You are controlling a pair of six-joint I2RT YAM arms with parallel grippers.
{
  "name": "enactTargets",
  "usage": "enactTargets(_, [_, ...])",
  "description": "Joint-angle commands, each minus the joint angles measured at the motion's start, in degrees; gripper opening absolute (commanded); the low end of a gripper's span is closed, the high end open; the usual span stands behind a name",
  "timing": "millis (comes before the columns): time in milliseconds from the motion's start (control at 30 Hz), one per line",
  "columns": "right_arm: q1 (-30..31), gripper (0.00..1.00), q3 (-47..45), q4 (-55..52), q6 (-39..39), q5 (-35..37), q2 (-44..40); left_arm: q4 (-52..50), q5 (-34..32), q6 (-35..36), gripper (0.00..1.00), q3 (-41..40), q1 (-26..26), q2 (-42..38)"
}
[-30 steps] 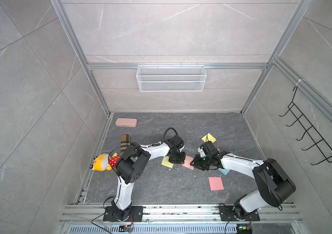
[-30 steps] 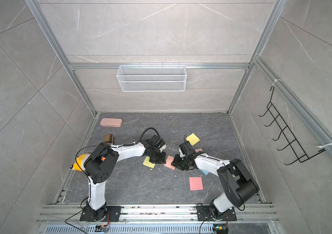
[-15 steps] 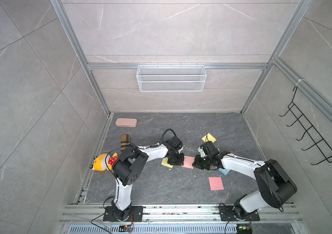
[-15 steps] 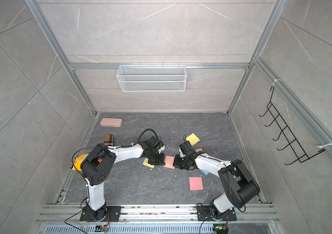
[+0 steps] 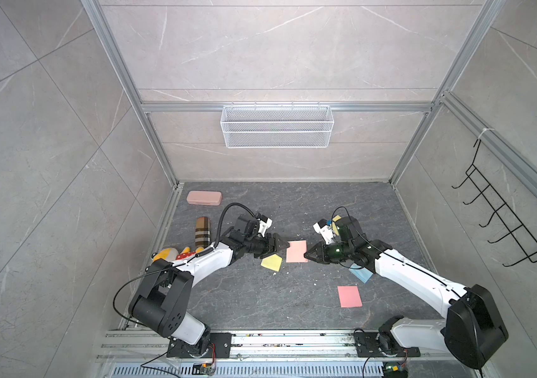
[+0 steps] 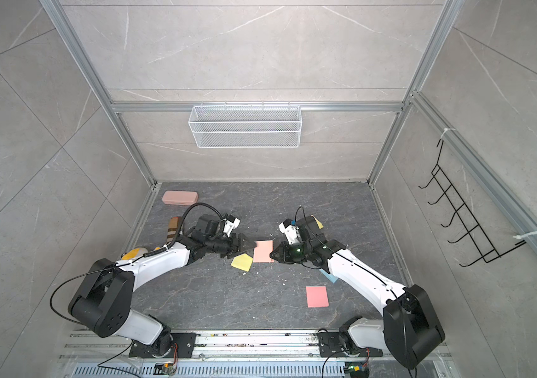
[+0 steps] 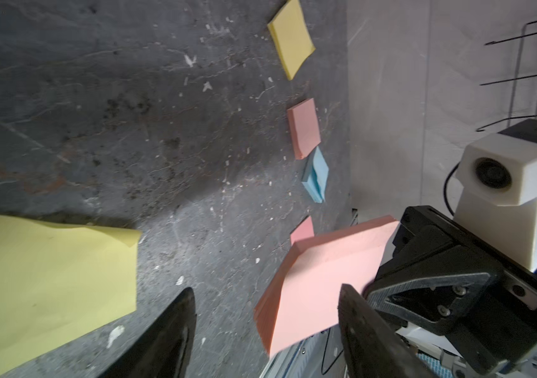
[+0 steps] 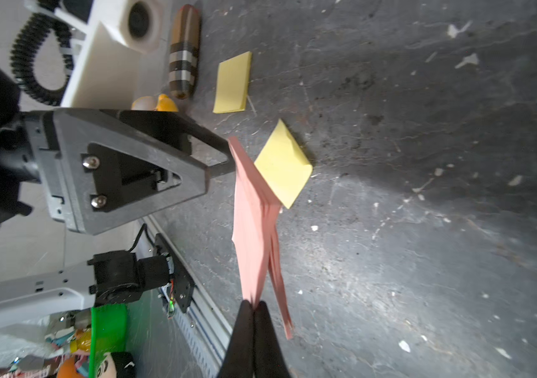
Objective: Tear off pages from different memo pads
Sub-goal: Pick up the memo pad from the center of the board, then adjust the memo pad.
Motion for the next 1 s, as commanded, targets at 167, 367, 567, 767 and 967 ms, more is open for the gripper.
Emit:
enactTargets(167, [0.3, 0.00, 2.5, 2.8, 2.2, -8.8, -1.4, 18.0, 6.8, -9.0, 0.59, -1.7, -0.5, -1.5])
enactTargets(367, [0.3, 0.01, 3.2, 0.5, 1.3, -7.0, -1.1, 18.9, 8.3, -11.1, 0.09, -1.2, -0.4, -1.6])
enactTargets(567, [0.4, 0.37, 3.2, -5.5, -0.1, 3.6, -3.8, 4.2, 4.4, -12.1, 0.00, 3.5, 1.3, -1.6])
enactTargets(767, [13.6, 0.52, 7.9, -17.2, -10.2, 33.2, -2.3, -25.5, -5.1, -8.7, 0.00, 15.7, 1.2, 3.6])
enactTargets(967, [26.7, 0.58, 13.9, -19.3, -19.9, 52.8, 3.2, -31.6, -5.5, -8.6, 0.00, 19.4, 1.0, 7.0])
